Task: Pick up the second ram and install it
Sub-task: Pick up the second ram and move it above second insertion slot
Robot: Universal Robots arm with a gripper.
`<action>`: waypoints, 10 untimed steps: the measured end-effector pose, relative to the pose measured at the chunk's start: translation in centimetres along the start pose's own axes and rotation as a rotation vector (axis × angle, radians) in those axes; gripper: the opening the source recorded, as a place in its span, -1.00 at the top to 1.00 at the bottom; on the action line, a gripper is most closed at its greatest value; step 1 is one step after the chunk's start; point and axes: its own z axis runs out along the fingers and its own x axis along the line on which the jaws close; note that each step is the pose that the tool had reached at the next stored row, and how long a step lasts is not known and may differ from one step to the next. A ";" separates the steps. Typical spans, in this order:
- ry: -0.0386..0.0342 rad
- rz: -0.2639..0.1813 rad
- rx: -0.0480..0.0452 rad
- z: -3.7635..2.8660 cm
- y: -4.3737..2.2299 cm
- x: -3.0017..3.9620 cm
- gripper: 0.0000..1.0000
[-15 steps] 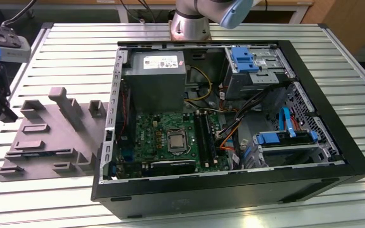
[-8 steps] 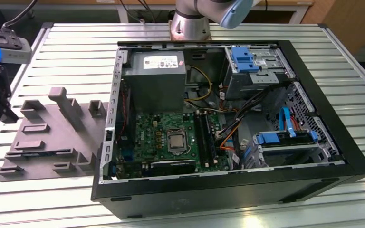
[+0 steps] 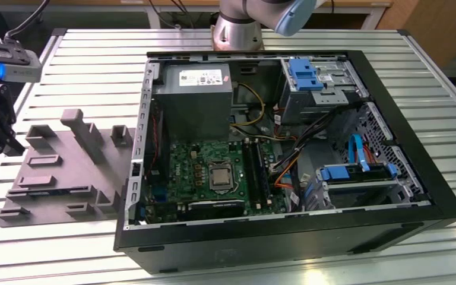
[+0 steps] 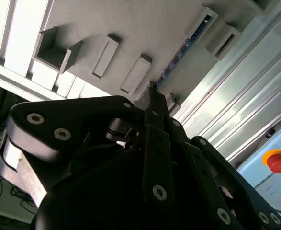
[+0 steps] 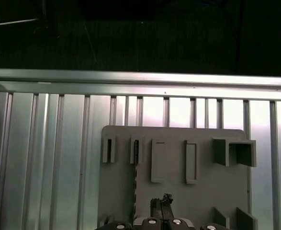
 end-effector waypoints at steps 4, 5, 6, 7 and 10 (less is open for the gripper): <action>0.0000 -0.001 0.0001 0.02 0.00 0.00 0.79; 0.0000 -0.001 0.0000 0.02 0.00 0.00 0.79; 0.0000 -0.001 0.0001 0.04 0.00 0.00 0.79; -0.0001 -0.001 0.0002 0.07 0.00 0.00 0.79; 0.0000 -0.001 0.0001 0.23 -0.01 0.01 0.79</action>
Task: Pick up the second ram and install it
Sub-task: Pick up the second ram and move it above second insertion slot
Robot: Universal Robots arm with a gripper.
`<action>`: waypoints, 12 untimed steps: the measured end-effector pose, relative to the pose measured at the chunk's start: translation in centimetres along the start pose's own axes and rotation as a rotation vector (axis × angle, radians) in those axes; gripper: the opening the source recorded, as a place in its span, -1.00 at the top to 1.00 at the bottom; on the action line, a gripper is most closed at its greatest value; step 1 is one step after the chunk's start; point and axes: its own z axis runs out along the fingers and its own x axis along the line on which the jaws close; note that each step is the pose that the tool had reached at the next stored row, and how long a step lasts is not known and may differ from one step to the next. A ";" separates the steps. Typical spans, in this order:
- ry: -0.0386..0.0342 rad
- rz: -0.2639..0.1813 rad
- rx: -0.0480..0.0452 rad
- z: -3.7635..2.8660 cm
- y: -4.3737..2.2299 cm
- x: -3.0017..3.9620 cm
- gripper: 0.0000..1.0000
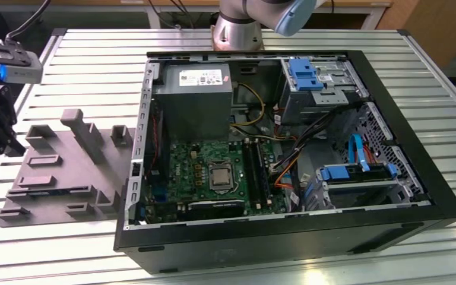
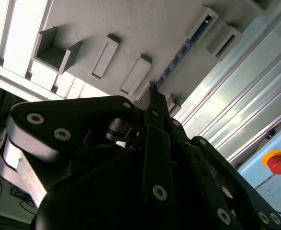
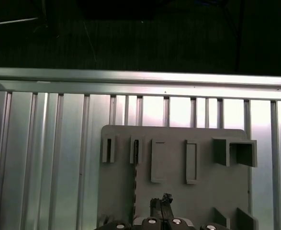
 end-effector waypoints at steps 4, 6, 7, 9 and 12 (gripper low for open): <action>0.0000 0.001 0.0001 0.25 0.00 0.02 0.79; -0.0001 0.005 0.0001 0.39 -0.02 0.05 0.79; -0.0002 0.008 0.0001 0.46 -0.02 0.07 0.79; -0.0005 0.014 0.0003 0.60 -0.02 0.11 0.79; -0.0010 0.023 0.0007 0.82 -0.03 0.16 0.79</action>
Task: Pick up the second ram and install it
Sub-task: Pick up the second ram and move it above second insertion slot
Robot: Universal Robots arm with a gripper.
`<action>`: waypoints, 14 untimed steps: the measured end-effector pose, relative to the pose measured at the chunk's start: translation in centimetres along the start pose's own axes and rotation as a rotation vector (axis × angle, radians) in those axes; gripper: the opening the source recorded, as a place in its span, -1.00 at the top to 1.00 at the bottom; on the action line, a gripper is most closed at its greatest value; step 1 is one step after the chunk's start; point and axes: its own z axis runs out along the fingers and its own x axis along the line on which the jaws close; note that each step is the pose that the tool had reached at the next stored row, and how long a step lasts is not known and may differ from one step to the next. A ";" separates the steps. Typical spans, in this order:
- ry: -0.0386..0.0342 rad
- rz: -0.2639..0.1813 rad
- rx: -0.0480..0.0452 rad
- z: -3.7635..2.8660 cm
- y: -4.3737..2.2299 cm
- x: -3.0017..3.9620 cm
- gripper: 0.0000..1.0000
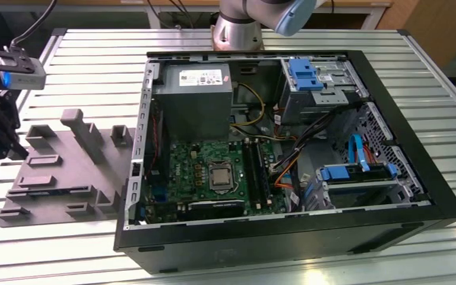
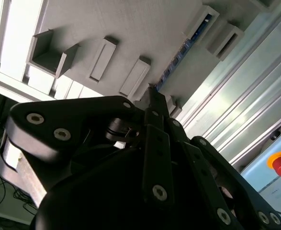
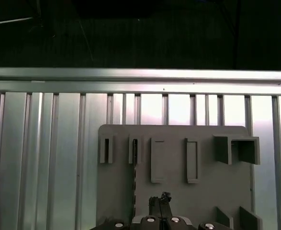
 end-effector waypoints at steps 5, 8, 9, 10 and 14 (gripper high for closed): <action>-0.0002 0.006 0.0001 0.25 -0.01 0.07 0.79; -0.0003 0.008 0.0001 0.37 -0.02 0.21 0.79; -0.0004 0.009 0.0002 0.41 -0.02 0.26 0.79; -0.0004 0.009 0.0002 0.45 -0.03 0.32 0.79; -0.0006 0.011 0.0004 0.66 -0.03 0.51 0.79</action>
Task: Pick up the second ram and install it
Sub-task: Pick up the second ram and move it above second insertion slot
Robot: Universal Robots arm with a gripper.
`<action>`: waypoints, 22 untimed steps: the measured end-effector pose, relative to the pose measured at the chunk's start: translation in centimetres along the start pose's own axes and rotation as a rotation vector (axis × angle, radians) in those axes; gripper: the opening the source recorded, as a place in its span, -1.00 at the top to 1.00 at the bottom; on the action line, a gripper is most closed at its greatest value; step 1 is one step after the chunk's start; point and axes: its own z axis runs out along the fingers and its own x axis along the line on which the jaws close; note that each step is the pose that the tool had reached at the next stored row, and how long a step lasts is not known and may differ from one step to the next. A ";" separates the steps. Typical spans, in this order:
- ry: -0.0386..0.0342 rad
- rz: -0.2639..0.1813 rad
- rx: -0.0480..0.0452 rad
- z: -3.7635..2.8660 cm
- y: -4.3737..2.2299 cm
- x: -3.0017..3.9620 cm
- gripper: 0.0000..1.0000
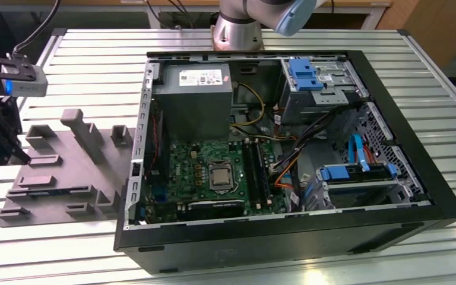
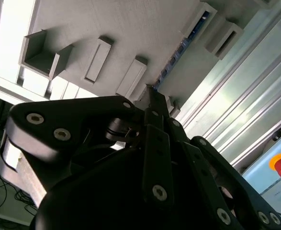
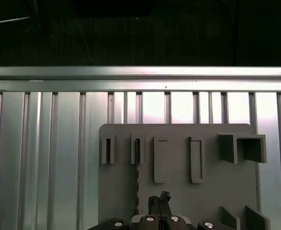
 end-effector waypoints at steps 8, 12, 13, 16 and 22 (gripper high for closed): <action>0.0000 0.002 -0.0001 0.41 -0.03 0.49 0.79; 0.0000 0.002 0.0000 0.70 -0.05 0.81 0.79; 0.0000 0.003 -0.0001 0.77 -0.05 0.89 0.79; -0.0001 0.003 0.0000 1.04 -0.07 1.10 0.79; -0.0002 0.003 0.0001 1.59 -0.10 1.47 0.79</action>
